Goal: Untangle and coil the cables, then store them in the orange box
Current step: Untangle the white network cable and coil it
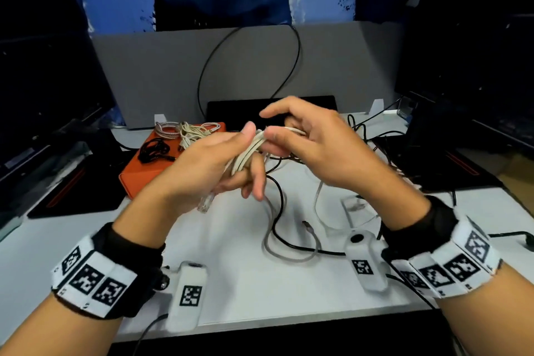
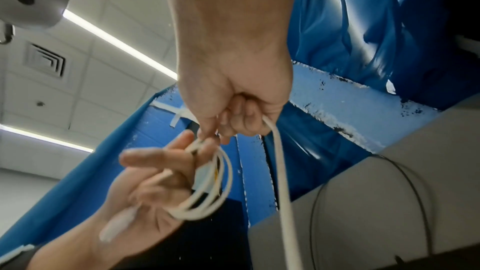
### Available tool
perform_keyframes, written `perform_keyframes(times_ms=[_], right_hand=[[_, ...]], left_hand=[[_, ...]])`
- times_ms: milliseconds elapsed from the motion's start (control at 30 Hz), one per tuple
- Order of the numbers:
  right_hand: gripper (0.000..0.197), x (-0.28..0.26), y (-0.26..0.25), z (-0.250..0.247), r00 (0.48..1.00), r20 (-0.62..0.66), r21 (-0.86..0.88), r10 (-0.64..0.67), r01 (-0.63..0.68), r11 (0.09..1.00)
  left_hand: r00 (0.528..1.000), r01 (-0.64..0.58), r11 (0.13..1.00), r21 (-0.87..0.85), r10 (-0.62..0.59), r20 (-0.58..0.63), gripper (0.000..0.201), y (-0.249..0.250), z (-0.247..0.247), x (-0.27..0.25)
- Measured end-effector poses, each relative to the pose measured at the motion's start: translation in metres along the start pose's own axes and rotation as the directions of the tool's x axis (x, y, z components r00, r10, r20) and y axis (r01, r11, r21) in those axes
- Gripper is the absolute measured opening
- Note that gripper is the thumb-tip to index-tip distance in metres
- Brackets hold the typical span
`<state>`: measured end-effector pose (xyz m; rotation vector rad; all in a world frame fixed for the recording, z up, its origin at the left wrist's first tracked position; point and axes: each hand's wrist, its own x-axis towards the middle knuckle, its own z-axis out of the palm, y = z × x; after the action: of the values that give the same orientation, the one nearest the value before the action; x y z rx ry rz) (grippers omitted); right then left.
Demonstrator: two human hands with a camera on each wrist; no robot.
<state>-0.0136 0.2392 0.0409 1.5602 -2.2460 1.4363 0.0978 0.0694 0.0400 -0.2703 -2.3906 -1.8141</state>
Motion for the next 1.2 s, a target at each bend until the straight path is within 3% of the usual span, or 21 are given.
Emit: perform_keyframes(times_ms=[100,200,367,500,600,733,833,933,1000,1067,1100,1133,1200], right_hand=[[0.024,0.000,0.005,0.012,0.999,0.030,-0.018,0.018,-0.017,1.000],[0.031,-0.002,0.003,0.019,1.000,-0.005,-0.038,0.026,-0.027,0.999],[0.040,0.000,0.005,0.021,0.998,-0.057,-0.079,0.033,-0.038,0.996],[0.047,-0.001,0.005,0.027,0.994,-0.044,0.005,0.103,-0.103,0.995],[0.045,-0.003,0.001,0.029,0.997,-0.052,0.025,0.065,-0.064,0.998],[0.040,0.002,0.007,0.027,0.994,-0.065,0.102,0.083,-0.076,0.992],[0.026,0.001,0.014,0.024,0.984,0.074,-0.025,0.161,-0.159,0.987],[0.024,-0.003,0.014,0.025,0.913,0.348,-0.221,0.212,-0.139,0.965],[0.030,-0.006,0.009,0.030,0.862,0.476,-0.280,0.175,-0.040,0.959],[0.035,-0.007,0.003,0.035,0.851,0.512,-0.279,0.117,0.036,0.959],[0.033,-0.007,0.000,0.034,0.860,0.503,-0.283,0.088,0.067,0.957],[0.028,-0.007,-0.003,0.032,0.872,0.486,-0.294,0.062,0.096,0.951],[0.025,-0.006,-0.008,0.023,0.912,0.410,-0.306,0.012,0.125,0.944]], left_hand=[[0.997,-0.070,0.985,-0.155,0.072,0.006,0.045,-0.011,-0.003,0.004],[0.997,-0.039,0.904,-0.426,0.065,0.047,0.031,-0.020,-0.001,0.007],[0.985,0.033,0.699,-0.714,0.097,0.140,0.033,-0.026,0.007,0.011],[0.973,0.082,0.589,-0.804,0.128,0.193,0.042,-0.027,0.010,0.012],[0.961,0.112,0.539,-0.835,0.155,0.228,0.042,-0.026,0.010,0.010],[0.988,0.007,0.518,-0.856,0.126,0.084,0.041,-0.020,0.011,0.010],[0.984,-0.177,0.485,-0.856,0.084,-0.156,0.044,-0.012,0.005,0.012],[0.884,-0.396,0.556,-0.731,0.016,-0.467,0.049,-0.009,-0.010,0.016],[0.816,-0.434,0.729,-0.530,0.067,-0.575,0.049,-0.013,-0.015,0.018],[0.775,-0.327,0.935,-0.139,0.181,-0.606,0.041,-0.020,-0.015,0.019],[0.782,-0.242,0.965,0.101,0.256,-0.569,0.039,-0.023,-0.013,0.018],[0.811,-0.160,0.935,0.315,0.307,-0.498,0.039,-0.026,-0.012,0.018],[0.910,-0.004,0.835,0.550,0.232,-0.344,0.035,-0.029,-0.014,0.016]])
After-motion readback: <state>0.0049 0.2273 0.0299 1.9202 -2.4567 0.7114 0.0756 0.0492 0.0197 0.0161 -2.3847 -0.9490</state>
